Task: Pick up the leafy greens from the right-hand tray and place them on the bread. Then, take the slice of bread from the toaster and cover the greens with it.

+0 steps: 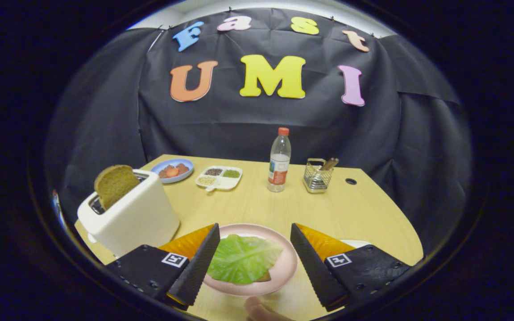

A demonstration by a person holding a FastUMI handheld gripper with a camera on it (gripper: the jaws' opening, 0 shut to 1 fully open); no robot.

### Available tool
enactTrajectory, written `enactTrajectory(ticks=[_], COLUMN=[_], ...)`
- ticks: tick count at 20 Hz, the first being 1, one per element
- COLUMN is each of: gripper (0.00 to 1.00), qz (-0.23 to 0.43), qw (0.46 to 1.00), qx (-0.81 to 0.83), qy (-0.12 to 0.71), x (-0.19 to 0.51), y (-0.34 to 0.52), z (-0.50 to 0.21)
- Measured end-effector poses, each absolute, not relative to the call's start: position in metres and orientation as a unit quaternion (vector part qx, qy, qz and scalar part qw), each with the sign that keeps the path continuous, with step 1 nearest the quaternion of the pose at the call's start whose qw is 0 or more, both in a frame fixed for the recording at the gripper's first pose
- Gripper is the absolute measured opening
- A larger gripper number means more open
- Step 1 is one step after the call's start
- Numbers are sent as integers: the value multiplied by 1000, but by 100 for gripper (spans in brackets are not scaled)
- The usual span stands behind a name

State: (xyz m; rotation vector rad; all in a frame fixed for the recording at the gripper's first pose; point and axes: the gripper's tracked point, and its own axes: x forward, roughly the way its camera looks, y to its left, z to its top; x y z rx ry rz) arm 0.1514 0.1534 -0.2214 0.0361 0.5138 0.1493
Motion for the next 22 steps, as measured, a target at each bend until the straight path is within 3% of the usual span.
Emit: enactTrajectory(ticks=[10,16,22], gripper=[96,96,95], qz=[141,172,162], qw=[967,957,951], qx=[55,53,17], qy=[204,226,263], x=[126,140,156], y=[248,324,378], z=[-117,-117,-146])
